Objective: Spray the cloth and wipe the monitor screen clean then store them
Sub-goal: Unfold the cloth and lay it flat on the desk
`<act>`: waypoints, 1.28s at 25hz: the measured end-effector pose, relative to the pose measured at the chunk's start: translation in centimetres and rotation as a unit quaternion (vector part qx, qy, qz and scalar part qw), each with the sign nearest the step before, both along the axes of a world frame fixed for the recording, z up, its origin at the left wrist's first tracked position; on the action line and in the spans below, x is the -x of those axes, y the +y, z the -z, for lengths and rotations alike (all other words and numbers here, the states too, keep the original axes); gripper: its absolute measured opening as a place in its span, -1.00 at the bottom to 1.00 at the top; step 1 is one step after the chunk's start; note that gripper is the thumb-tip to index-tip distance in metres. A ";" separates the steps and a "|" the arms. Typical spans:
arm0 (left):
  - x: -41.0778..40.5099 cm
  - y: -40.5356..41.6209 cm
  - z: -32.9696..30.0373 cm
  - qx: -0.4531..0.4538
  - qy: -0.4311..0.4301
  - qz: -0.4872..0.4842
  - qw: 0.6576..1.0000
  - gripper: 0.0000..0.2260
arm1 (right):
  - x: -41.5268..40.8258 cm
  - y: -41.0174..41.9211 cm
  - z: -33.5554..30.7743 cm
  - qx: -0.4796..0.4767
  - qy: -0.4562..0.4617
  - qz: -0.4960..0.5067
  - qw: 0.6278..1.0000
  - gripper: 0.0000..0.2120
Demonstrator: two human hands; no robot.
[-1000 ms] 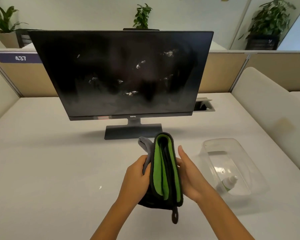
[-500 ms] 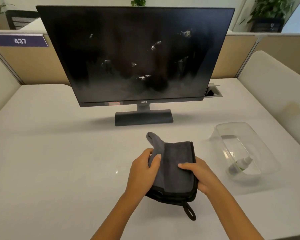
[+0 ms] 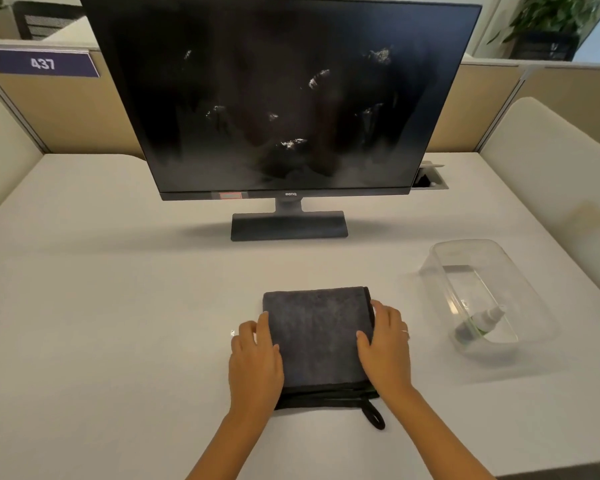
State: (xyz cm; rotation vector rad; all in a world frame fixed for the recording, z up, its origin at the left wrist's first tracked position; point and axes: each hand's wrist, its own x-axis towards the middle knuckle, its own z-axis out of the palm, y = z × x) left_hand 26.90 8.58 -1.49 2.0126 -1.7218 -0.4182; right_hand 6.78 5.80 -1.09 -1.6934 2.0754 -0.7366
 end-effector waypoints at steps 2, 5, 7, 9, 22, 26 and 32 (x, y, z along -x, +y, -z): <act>0.8 0.1 -0.1 0.053 -0.079 0.038 0.995 -0.52 | -1.3 0.7 0.5 0.054 0.104 -0.039 0.992 -0.53; 2.3 0.3 0.0 0.034 -0.111 0.072 0.991 -0.59 | -2.2 1.3 1.2 0.007 0.126 -0.023 0.992 -0.58; 2.4 0.6 0.4 0.006 -0.115 0.082 0.990 -0.61 | -2.3 1.2 1.7 -0.009 0.107 -0.023 0.994 -0.60; 1.6 1.0 0.8 -0.003 -0.138 0.096 0.986 -0.60 | -2.7 1.1 2.0 0.007 0.108 -0.041 0.993 -0.62; -5.4 1.9 1.7 -0.032 -0.177 0.082 0.980 -0.53 | -9.6 1.7 2.8 0.039 0.181 -0.079 0.979 -0.58; -5.5 1.8 1.5 -0.052 -0.183 0.091 0.978 -0.48 | -9.1 1.5 2.9 0.016 0.177 -0.076 0.981 -0.60; -2.6 0.9 0.8 -0.028 -0.166 0.134 0.977 -0.49 | -6.0 0.7 1.0 -0.059 0.062 -0.129 0.988 -0.60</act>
